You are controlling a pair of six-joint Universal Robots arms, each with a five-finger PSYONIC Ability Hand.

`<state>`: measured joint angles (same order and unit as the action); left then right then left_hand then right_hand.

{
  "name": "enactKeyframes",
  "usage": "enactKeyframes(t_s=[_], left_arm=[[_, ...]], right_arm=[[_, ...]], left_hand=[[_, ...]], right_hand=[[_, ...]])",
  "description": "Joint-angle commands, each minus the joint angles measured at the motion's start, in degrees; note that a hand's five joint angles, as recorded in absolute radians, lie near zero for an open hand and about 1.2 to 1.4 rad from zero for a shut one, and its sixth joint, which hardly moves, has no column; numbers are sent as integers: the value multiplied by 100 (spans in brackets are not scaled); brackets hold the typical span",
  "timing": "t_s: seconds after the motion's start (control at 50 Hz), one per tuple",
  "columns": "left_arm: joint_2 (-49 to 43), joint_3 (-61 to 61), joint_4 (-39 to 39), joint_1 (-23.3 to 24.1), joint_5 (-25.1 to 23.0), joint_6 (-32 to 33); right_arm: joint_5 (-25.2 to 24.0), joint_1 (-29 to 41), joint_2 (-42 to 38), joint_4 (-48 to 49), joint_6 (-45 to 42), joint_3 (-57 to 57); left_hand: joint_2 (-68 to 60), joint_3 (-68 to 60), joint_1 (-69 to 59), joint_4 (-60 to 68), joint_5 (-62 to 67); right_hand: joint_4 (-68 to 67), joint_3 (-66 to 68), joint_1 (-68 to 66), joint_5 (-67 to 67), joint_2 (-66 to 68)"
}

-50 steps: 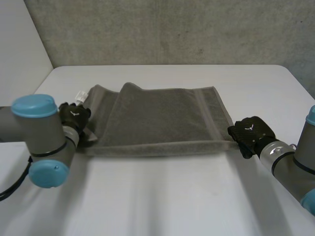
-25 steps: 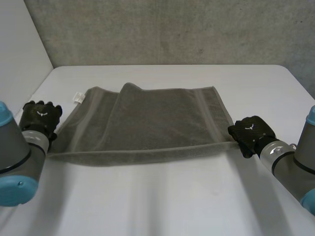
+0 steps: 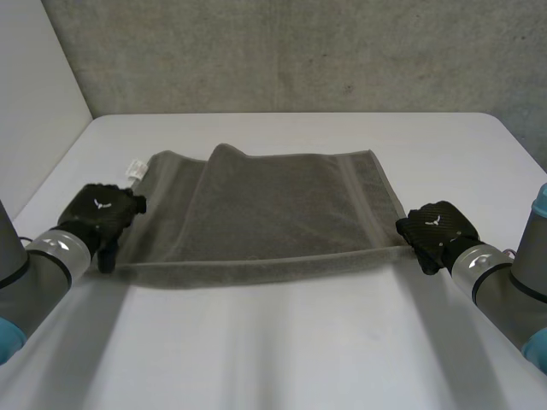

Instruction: Fold the towel.

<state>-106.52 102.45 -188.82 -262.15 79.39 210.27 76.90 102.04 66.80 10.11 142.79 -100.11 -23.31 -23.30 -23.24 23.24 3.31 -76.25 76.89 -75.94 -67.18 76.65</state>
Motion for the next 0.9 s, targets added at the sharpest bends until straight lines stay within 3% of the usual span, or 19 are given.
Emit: enactKeyframes(t_s=[0.02, 0.34, 0.4, 0.42, 0.44, 0.48, 0.52, 0.66, 0.78, 0.9], left_arm=[[-501, -181, 109, -72, 24, 5], [-1381, -639, 74, -205, 68, 31], [-1407, -648, 65, -231, 42, 23], [-1407, -639, 65, -240, 33, 23], [-1407, -639, 65, -240, 33, 23], [-1407, -630, 65, -222, 33, 14], [-1398, -621, 65, -213, 33, 14], [-1082, -551, 56, -205, 42, -30], [-212, -217, 38, -248, 24, -39], [613, 195, -75, -240, -20, -48]], right_arm=[[0, 0, 0, 0, -14, 0], [0, -18, 0, 9, -14, 0], [0, -18, 0, 9, -14, 0], [0, -18, 0, 9, -14, 9], [0, -18, 0, 9, -14, 9], [0, -18, 0, 18, -14, 9], [9, -18, 9, 26, -6, 9], [18, -35, 211, 9, 21, 44], [18, -352, 1081, -123, 100, 53], [-341, -553, 1572, -894, 100, 158]], left_hand=[[-339, -340, -346, 346, 1339], [-1164, -1165, -1170, 1170, 2163], [-2240, -2241, -2247, 2247, 3239], [-3239, -3240, -3246, 3246, 4238], [-3249, -3250, -3256, 3256, 4248], [-5224, -5225, -5231, 5231, 6223], [-5665, -5666, -5672, 5672, 6664], [-5669, -5670, -5676, 5676, 6669], [-5669, -5670, -5676, 5676, 6669], [-5669, -5670, -5676, 5676, 6669]], right_hand=[[-375, 311, -406, -282, 335], [-375, 311, -406, -282, 335], [-375, 311, -406, -282, 335], [-375, 311, -406, -282, 335], [-375, 311, -406, -282, 335], [-375, 311, -406, -282, 335], [-375, 311, -406, -282, 335], [-375, 311, -406, -282, 335], [-375, 311, -406, -282, 335], [-375, 311, -406, -282, 335]])
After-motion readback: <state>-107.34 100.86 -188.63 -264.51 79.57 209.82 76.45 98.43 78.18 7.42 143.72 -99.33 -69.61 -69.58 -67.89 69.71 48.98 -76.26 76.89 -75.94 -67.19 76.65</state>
